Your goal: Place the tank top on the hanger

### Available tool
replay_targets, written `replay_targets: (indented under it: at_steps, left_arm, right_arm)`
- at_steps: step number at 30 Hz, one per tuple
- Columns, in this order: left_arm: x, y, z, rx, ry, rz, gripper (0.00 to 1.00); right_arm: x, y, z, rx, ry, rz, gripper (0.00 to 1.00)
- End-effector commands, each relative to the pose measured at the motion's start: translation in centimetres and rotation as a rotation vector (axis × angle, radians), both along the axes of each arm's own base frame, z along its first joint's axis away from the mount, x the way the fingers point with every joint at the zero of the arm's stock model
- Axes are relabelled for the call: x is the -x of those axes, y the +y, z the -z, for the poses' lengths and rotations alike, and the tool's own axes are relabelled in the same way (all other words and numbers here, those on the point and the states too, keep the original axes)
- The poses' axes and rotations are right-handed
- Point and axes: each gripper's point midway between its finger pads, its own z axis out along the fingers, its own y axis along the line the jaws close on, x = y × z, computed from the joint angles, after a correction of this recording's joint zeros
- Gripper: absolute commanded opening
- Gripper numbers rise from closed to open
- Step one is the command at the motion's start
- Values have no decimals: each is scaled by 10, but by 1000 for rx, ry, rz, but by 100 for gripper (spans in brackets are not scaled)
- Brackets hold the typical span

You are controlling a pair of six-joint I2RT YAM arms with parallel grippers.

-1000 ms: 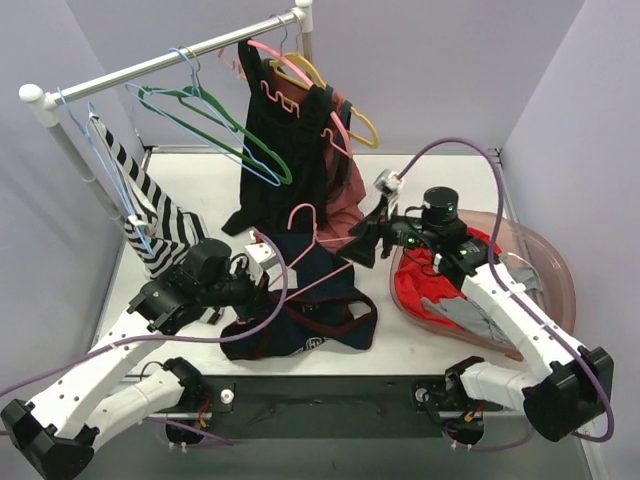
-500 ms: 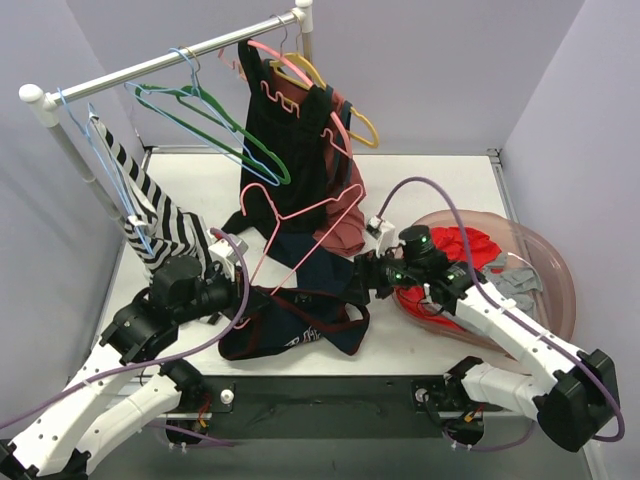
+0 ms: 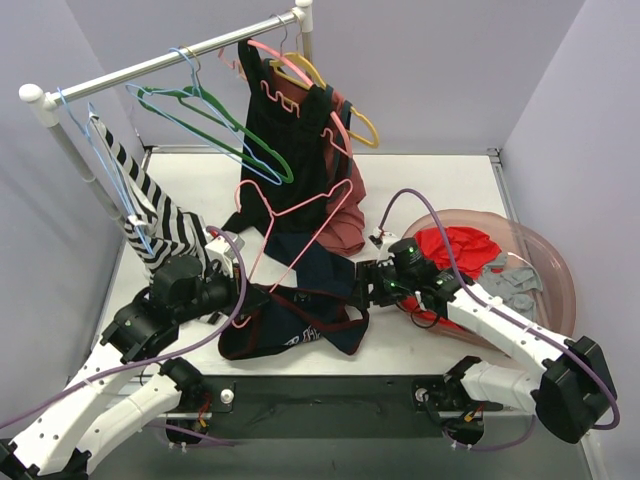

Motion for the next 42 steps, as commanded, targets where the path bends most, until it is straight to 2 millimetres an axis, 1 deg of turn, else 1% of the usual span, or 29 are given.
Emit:
replay_targets:
  at_steps: [1,5,6,8,9,10,11,13,14,16,17,19,20,22,25,26,27,29,30,33,34,36,37,38,42]
  left_arm:
    - [-12,-2,-50,88,-120,-37,0]
    - [-14,-1,-60,91,-144,-41,0]
    - [-14,-2,-60,88,-141,-37,0]
    - [-13,-2,-60,85,-143,-31,0]
    - [-11,-2,-60,86,-144,-21,0]
    - [-10,-2,-60,83,-147,-11,0]
    - [-8,-2,-58,81,-145,-1,0]
    - [0,-3,-54,76,-146,43,0]
    - [5,-2,-54,75,-148,57,0]
    - [14,-2,-51,68,-156,110,0]
    - [19,-1,-54,74,-169,127,0]
    - [31,-4,-55,83,-183,199,0]
    - [36,-5,-56,88,-188,228,0]
    - [48,-8,-56,94,-188,303,0]
    - [59,-8,-58,90,-187,355,0]
    - [60,-7,-58,87,-186,362,0]
    - [60,-6,-58,75,-187,362,0]
    - [60,-2,-52,39,-155,355,0]
    - [59,-2,-51,27,-150,353,0]
    - [55,-1,-50,-1,-138,345,0]
    - [53,-1,-50,-12,-130,345,0]
    - [51,-1,-48,-37,-125,350,0]
    - [51,-1,-43,-57,-101,356,0]
    - [51,0,-45,-61,-105,359,0]
    - [49,2,-42,-96,-101,365,0]
  right_arm:
    - [-6,-10,10,41,20,60,59]
    - [-3,-8,7,46,11,16,50]
    - [-2,-7,8,47,12,6,43]
    - [0,-6,7,45,7,-13,32]
    - [-1,-6,4,47,-14,-34,13]
    - [-2,-6,1,44,-25,-45,3]
    - [-5,-5,-5,34,-42,-55,0]
    - [-11,-8,-16,22,-78,-62,0]
    - [-25,-13,-29,7,-109,-32,0]
    - [-36,-20,-49,-13,-158,-35,0]
    - [-51,-29,-67,-36,-194,-2,0]
    - [-59,-35,-82,-41,-235,-10,0]
    - [-68,-39,-96,-48,-269,3,0]
    - [-74,-43,-104,-42,-304,1,0]
    - [-91,-56,-123,-42,-352,51,0]
    - [-97,-61,-127,-38,-362,71,0]
    - [-105,-69,-138,-37,-390,99,0]
    - [-112,-77,-150,-26,-428,114,0]
    - [-115,-82,-162,-24,-455,127,0]
    - [-120,-90,-174,-1,-495,133,0]
    - [-121,-90,-181,-1,-515,134,0]
    - [-123,-93,-187,2,-530,140,0]
    - [-124,-95,-191,3,-540,146,0]
    - [-124,-95,-192,3,-543,147,0]
    - [-126,-99,-196,6,-551,158,0]
